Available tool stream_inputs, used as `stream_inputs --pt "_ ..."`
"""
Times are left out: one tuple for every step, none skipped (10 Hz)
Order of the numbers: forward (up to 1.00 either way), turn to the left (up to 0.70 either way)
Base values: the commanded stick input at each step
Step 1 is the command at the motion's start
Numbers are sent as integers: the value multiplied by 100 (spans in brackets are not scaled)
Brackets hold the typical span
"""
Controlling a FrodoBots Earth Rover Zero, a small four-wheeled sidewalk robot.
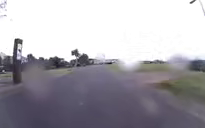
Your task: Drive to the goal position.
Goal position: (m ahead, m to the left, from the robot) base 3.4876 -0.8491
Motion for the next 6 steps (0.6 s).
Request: stream_inputs --pt "100 0" --pt "100 0" --pt "100 0" --pt "100 0" --pt "100 0" --pt "100 0"
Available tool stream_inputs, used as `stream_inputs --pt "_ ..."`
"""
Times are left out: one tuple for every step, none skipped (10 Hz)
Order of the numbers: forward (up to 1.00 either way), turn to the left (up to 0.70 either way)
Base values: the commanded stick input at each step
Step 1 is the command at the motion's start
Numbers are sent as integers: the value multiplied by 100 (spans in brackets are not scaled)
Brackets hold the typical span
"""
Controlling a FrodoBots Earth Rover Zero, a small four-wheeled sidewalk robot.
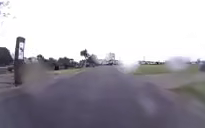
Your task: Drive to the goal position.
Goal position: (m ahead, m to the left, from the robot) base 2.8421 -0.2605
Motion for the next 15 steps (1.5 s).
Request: stream_inputs --pt "100 0" --pt "100 0" --pt "100 0" --pt "100 0" --pt "100 3" --pt "100 16" --pt "100 27" --pt "100 33" --pt "100 40" --pt "100 5" --pt "100 2" --pt "100 0" --pt "100 0" --pt "100 0" --pt "100 0"
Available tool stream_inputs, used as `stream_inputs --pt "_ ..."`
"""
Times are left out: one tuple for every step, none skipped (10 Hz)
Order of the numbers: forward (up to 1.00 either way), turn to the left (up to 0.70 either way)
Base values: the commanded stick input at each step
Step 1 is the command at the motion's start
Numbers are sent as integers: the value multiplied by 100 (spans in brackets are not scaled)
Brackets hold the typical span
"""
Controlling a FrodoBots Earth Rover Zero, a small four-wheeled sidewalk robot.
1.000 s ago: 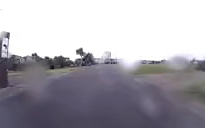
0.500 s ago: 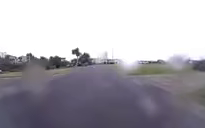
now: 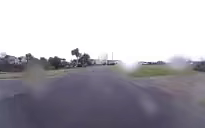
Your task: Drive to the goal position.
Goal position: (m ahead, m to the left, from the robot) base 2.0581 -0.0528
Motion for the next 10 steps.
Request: stream_inputs --pt "100 0" --pt "100 0" --pt "100 0" --pt "100 0" --pt "100 0" --pt "100 0" --pt "100 0" --pt "100 0" --pt "100 0" --pt "100 0"
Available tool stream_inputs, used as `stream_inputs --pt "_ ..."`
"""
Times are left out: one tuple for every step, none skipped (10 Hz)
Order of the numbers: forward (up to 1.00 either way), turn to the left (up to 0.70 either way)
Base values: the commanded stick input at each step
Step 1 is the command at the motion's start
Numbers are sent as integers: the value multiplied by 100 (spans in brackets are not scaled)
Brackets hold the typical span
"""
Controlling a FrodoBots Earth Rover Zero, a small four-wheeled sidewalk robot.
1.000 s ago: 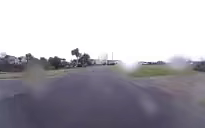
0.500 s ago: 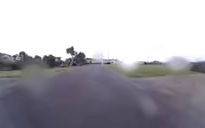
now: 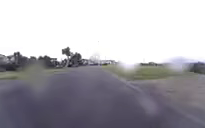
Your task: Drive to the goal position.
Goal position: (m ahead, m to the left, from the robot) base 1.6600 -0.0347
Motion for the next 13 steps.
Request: stream_inputs --pt "100 0" --pt "100 0" --pt "100 0" --pt "100 0" --pt "100 0" --pt "100 0" --pt "100 7" --pt "100 15" --pt "100 22" --pt "100 29" --pt "100 40" --pt "100 40" --pt "100 36"
